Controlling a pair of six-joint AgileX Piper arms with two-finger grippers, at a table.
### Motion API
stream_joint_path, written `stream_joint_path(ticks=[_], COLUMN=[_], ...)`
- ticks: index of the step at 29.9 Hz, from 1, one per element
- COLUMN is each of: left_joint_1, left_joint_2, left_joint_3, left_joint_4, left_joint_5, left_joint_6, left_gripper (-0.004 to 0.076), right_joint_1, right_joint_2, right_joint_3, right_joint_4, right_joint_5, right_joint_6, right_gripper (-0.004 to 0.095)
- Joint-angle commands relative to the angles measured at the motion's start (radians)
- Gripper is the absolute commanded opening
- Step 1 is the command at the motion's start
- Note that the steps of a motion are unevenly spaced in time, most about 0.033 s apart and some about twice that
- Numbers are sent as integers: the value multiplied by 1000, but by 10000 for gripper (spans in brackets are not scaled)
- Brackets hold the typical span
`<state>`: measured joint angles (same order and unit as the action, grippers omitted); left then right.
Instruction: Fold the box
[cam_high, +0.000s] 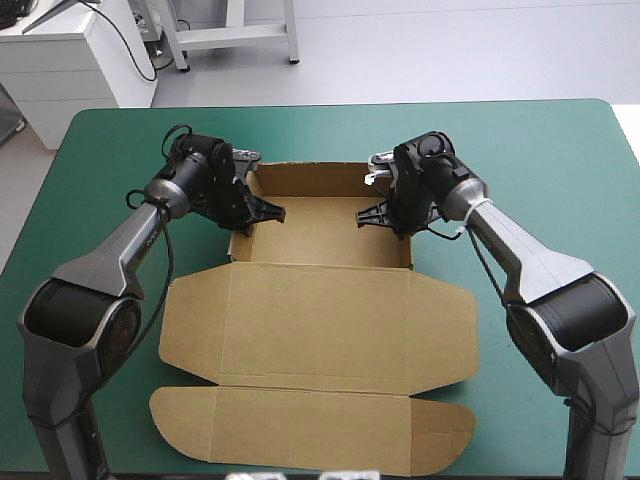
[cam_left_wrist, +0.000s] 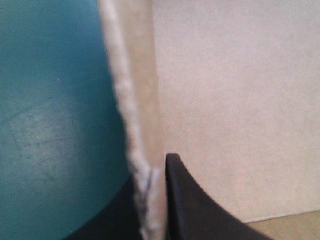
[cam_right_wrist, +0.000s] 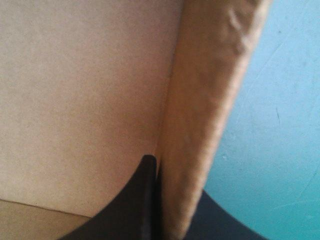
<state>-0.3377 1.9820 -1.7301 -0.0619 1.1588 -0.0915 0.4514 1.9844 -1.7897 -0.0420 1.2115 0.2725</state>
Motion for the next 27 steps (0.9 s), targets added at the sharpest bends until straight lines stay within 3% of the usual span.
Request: stream_joint_path(ticks=[1, 3, 6, 11, 15, 17, 24, 27], left_joint_1=[-12, -12, -12, -12, -10, -10, -10, -10], left_joint_2=[-40, -40, -40, -40, -42, -47, -47, -67], left_joint_3=[-22, -22, -22, -22, -43, -72, -251, -298], left_joint_4=[-6, -6, -6, 3, 3, 3, 49, 93], left_joint_5=[-5, -1, 2, -2, -3, 7, 131, 131], left_joint_6=[44, 44, 44, 41, 44, 43, 43, 43], left_gripper=[-7, -5, 42, 246, 426, 472, 475, 475], right_joint_1=[5, 7, 7, 7, 7, 7, 7, 7], right_joint_2=[-43, -43, -43, -43, -43, -43, -54, -79], right_joint_3=[-19, -19, -19, -19, -34, -62, -223, -251], right_joint_4=[11, 0, -2, -48, -54, -59, -72, -115], right_joint_5=[18, 23, 31, 33, 33, 33, 33, 33], right_joint_6=[-42, -42, -42, -42, -42, -42, -48, -75], right_gripper=[16, 63, 227, 503, 530, 530, 530, 530])
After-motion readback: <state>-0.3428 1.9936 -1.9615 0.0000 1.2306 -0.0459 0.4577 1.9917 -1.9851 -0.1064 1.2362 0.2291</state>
